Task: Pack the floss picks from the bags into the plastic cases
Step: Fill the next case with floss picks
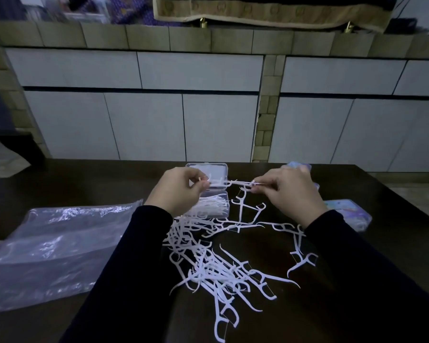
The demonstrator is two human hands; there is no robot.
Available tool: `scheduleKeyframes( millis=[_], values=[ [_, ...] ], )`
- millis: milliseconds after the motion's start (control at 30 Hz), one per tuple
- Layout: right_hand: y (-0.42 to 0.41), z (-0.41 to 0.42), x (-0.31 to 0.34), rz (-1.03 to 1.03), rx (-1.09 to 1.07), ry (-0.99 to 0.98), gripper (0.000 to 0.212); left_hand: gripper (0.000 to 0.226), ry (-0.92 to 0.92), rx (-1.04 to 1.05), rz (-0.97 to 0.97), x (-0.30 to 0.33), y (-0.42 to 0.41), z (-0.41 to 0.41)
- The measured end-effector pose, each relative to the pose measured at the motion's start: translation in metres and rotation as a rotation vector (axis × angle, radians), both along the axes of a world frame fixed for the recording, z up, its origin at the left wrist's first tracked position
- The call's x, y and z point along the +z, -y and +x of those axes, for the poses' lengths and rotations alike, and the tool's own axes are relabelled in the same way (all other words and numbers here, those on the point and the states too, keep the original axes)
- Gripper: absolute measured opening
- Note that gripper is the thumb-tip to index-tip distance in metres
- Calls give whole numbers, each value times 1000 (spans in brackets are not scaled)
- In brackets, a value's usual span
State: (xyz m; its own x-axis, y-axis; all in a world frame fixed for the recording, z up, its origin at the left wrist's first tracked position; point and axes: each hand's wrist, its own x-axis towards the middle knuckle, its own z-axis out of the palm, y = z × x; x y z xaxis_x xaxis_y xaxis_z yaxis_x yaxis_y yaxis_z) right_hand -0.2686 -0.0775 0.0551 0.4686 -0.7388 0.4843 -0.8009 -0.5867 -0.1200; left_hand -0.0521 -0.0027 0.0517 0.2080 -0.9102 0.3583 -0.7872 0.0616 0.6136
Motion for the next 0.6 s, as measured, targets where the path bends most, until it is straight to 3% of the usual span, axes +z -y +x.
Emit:
scheduleKeyframes(
  millis=[233, 467, 600],
  values=[
    [10, 21, 7, -89, 7, 204, 23, 9, -173, 116, -227, -4, 8, 12],
    [11, 47, -2, -38, 107, 316, 23, 10, -178, 210, -356, -1, 9, 14],
    [7, 65, -8, 70, 130, 239, 24, 10, -208, 219, -362, 0, 8, 14]
  ],
)
